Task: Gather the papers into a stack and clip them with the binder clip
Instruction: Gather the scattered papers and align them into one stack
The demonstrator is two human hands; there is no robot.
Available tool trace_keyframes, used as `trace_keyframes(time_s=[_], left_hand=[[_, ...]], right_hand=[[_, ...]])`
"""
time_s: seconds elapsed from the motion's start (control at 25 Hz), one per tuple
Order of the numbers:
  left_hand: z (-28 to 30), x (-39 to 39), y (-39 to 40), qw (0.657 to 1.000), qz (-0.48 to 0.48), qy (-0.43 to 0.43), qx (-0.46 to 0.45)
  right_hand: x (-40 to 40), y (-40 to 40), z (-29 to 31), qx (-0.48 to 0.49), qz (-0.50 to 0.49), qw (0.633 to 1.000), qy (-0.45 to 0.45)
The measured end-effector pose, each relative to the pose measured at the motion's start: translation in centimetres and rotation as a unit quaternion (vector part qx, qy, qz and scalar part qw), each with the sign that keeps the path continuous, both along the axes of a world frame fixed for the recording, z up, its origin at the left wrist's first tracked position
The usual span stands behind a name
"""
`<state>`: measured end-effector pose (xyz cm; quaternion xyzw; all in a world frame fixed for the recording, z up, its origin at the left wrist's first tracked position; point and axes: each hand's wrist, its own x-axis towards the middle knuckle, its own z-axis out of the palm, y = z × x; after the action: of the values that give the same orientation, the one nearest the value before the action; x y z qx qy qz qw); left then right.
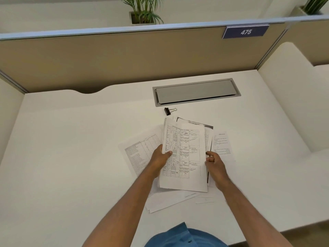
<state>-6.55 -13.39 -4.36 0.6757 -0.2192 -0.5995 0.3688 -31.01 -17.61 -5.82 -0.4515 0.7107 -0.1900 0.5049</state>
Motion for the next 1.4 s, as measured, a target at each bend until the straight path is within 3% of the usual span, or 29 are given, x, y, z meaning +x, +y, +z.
trace_keyframes(time_s=[0.16,0.32,0.52,0.64,0.76,1.0,1.2,1.4], left_hand=[[-0.1,-0.7,0.1,1.000,-0.023,-0.007,-0.012],[0.4,-0.8,0.0,0.999,0.015,-0.027,-0.026],[1.3,0.5,0.9,0.984,0.086,0.156,-0.004],[1.8,1.7,1.9,0.980,0.074,0.185,-0.006],[2.2,2.8,3.4,0.986,0.026,0.163,-0.008],[2.1,2.5,5.0,0.993,0.027,0.113,-0.013],[4.1,3.9,5.5,0.989,0.045,0.121,-0.069],[9.2,4.6,4.4,0.982,0.045,0.060,-0.175]], right_hand=[[-0.6,0.0,0.8,0.019,-0.046,0.997,-0.065],[-0.8,0.3,0.7,0.022,-0.059,0.994,-0.088],[0.2,2.0,1.1,-0.077,-0.116,0.990,-0.036],[0.9,2.0,1.9,-0.002,-0.148,0.975,-0.163],[1.2,1.3,3.2,0.086,-0.073,0.967,-0.226],[3.7,2.8,6.2,0.064,0.127,0.976,-0.166],[4.2,3.0,8.5,-0.015,0.113,0.979,-0.167],[4.9,2.7,12.1,-0.106,0.083,0.972,-0.194]])
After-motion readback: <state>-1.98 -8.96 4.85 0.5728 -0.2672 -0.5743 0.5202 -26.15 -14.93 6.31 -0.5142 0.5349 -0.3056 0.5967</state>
